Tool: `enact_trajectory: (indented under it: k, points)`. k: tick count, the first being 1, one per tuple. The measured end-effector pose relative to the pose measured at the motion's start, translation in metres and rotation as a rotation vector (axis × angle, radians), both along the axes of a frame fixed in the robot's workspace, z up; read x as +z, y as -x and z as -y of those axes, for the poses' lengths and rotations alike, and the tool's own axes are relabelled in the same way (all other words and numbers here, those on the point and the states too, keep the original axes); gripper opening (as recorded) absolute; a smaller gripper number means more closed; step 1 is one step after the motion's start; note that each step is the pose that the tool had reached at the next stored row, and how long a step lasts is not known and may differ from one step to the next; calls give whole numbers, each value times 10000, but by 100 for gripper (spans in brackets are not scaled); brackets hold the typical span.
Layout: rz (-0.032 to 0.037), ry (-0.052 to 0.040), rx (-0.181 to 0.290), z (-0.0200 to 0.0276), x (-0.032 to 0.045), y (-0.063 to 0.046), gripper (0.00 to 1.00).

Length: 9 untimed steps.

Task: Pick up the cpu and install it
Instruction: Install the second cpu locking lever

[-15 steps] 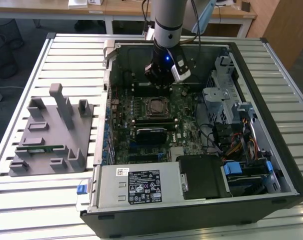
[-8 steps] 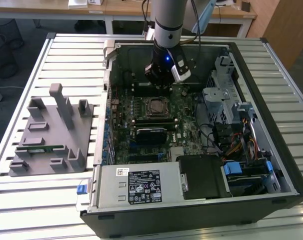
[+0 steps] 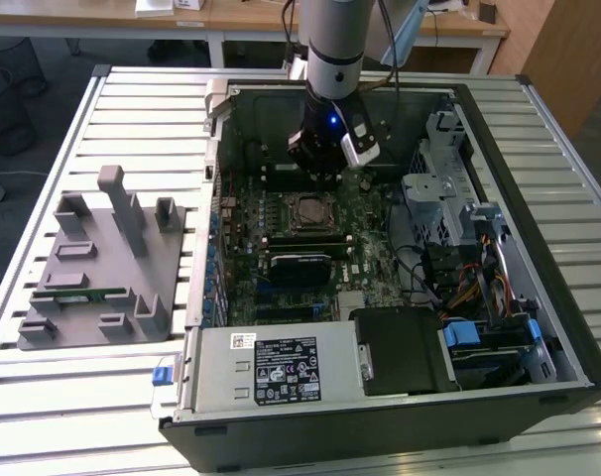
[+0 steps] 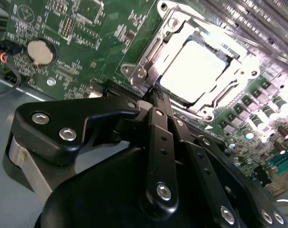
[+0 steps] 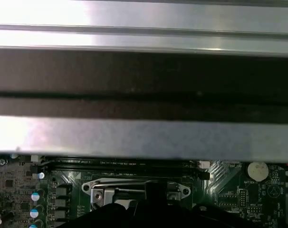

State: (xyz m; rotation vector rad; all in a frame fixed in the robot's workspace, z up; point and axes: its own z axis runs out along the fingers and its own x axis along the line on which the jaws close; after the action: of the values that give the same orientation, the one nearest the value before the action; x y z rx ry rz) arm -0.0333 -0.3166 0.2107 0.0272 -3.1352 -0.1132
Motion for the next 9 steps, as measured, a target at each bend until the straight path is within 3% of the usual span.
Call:
enact_trajectory:
  k: [5, 9]
  points:
    - [-1, 3, 0, 43, 22, -2, 11]
    - [0, 1, 0, 44, 169, -3, 11]
